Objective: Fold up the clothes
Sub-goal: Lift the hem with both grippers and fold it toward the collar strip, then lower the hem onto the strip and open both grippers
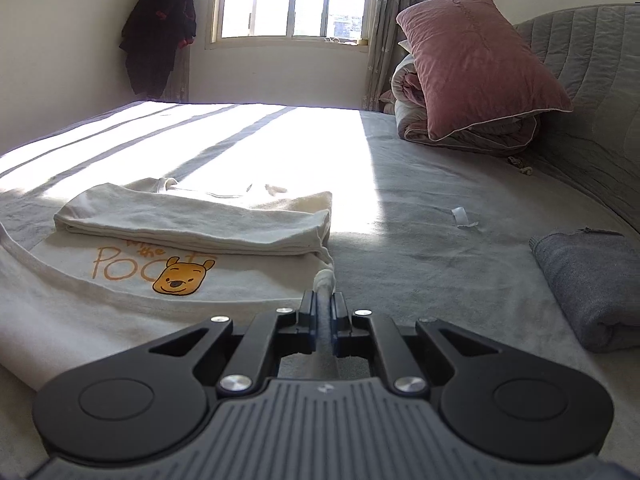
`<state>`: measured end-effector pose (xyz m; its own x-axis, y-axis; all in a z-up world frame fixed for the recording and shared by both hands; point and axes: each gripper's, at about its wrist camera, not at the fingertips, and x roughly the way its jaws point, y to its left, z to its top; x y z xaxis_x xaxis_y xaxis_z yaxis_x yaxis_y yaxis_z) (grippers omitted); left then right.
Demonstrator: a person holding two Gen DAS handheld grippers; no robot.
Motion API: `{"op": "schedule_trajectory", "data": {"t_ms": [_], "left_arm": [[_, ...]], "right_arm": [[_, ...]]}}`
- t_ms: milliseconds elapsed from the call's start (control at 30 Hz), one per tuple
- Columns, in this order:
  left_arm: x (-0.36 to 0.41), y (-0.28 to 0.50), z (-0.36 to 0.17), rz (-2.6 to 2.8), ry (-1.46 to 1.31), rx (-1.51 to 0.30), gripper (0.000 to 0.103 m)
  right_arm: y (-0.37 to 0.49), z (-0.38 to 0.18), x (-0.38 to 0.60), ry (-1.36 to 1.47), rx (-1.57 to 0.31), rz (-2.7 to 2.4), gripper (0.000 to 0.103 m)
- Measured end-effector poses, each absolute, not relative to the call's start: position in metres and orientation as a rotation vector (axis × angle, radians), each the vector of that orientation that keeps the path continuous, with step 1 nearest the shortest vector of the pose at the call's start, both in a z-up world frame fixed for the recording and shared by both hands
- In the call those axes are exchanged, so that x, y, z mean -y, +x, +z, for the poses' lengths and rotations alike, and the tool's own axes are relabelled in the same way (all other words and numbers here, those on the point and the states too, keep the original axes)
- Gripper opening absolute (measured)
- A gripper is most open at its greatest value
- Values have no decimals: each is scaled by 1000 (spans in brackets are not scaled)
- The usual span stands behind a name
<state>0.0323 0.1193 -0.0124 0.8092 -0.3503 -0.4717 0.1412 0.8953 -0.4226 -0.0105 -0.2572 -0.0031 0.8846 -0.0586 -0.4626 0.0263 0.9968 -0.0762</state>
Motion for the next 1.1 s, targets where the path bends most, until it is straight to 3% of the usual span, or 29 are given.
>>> {"op": "schedule_trajectory", "data": {"t_ms": [467, 700, 1100], "left_arm": [[-91, 53, -4, -129, -278, -515, 6], [-79, 77, 2, -75, -247, -614, 6], [-67, 92, -35, -30, -133, -568, 6]], "right_arm": [[14, -1, 247, -66, -374, -174, 8], [29, -3, 247, -83, -418, -184, 8], [55, -33, 255, -81, -462, -174, 8]]}}
